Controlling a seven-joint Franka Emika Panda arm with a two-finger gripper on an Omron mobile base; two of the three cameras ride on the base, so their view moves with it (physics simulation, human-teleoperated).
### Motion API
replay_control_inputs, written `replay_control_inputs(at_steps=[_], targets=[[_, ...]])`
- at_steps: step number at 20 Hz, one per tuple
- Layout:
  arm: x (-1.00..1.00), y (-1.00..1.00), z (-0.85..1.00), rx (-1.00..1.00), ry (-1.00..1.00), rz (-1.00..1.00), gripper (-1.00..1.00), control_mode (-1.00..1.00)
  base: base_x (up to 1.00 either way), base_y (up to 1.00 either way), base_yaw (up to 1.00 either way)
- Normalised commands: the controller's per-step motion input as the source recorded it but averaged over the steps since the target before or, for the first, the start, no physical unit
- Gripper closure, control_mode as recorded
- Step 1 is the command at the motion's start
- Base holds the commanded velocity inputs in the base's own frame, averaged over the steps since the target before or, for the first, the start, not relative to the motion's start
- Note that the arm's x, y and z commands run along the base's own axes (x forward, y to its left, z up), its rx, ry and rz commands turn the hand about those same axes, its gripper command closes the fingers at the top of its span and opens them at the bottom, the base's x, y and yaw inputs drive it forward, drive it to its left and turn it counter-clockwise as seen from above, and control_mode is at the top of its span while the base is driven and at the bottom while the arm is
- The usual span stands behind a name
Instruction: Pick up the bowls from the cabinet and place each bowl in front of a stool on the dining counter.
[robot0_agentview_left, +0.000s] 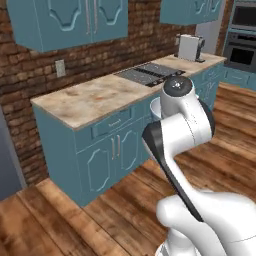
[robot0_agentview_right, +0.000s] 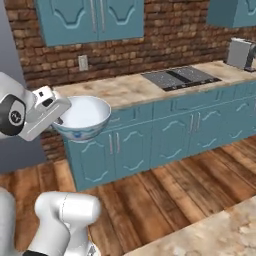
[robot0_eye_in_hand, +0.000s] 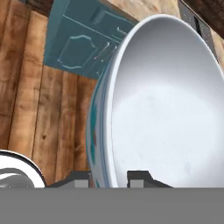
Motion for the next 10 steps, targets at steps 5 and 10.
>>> replay_control_inputs(at_steps=[5,10], targets=[[0.0,0.0,0.0,0.0,0.0,0.0,1.0,1.0,0.76,0.06,-0.67],[0.0,0.0,0.0,0.0,0.0,0.0,1.0,1.0,0.21,0.27,-0.4]])
